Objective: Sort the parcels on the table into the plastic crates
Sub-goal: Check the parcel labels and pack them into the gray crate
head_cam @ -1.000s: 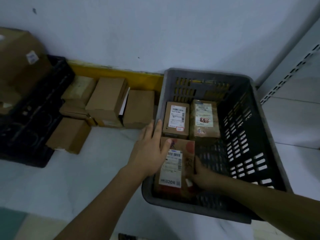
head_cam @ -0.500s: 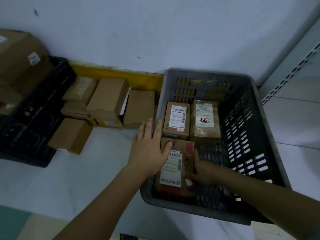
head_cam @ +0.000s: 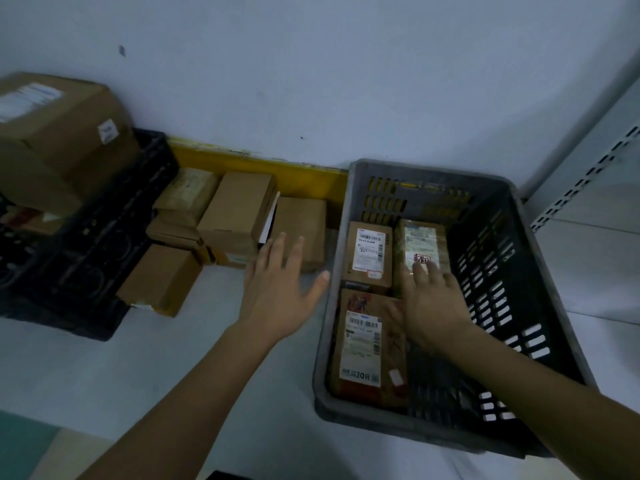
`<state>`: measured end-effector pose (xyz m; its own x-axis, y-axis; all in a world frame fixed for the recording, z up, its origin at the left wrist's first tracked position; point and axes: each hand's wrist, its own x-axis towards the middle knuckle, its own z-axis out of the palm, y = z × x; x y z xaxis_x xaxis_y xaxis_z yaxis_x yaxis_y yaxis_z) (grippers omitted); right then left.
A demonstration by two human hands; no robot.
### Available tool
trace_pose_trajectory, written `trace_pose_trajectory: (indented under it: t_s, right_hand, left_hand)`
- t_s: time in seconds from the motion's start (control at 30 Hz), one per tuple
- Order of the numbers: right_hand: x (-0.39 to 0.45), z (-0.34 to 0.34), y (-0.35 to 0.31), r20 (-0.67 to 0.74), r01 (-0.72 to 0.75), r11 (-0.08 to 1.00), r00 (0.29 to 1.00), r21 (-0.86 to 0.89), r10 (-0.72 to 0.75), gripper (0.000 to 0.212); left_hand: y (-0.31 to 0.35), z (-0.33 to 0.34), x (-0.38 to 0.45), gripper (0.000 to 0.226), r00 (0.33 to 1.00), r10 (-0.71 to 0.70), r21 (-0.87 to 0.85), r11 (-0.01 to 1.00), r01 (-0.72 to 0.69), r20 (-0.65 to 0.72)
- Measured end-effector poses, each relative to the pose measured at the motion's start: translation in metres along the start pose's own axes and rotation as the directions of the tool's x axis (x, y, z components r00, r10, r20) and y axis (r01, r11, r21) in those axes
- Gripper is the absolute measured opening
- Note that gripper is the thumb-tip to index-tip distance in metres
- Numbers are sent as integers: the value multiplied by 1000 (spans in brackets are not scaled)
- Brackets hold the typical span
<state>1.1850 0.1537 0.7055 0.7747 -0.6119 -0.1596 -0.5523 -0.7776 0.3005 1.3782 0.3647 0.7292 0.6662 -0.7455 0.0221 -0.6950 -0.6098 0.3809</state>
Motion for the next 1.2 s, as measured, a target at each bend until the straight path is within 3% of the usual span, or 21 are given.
trace_pose_trajectory:
  t_s: [0.17,0.37,0.53,0.73,0.87,1.0,1.2]
  right_hand:
    - [2,-69,-34,-323,-16,981,943,195,79,85]
    - [15,-124,-143,-402,82,958,915,276,37,83]
    - [39,-120,-254,-260,135,949,964,284,-60,85]
    - [50,-78,-337,12,39,955,999,296,-45,89]
    - [52,-62,-371,125,11,957,991,290,-49,84]
    - [60,-47,-389,126,-9,955,992,296,-30,83]
    - [68,-34,-395,219,-35,949,975,313,-36,82]
  left_hand:
    - [-70,-11,12,90,994,-94,93,991,99,-57]
    - [-172,-21,14,89,970,-241,137,962,236,21]
    - [-257,-25,16,100,951,-292,153,949,274,105]
    - [-320,-6,22,108,919,-301,151,951,269,254]
    - [-344,9,36,110,899,-310,184,947,263,309]
    - [-356,29,48,105,866,-339,139,941,309,368]
    - [-353,37,36,101,895,-292,135,956,261,336]
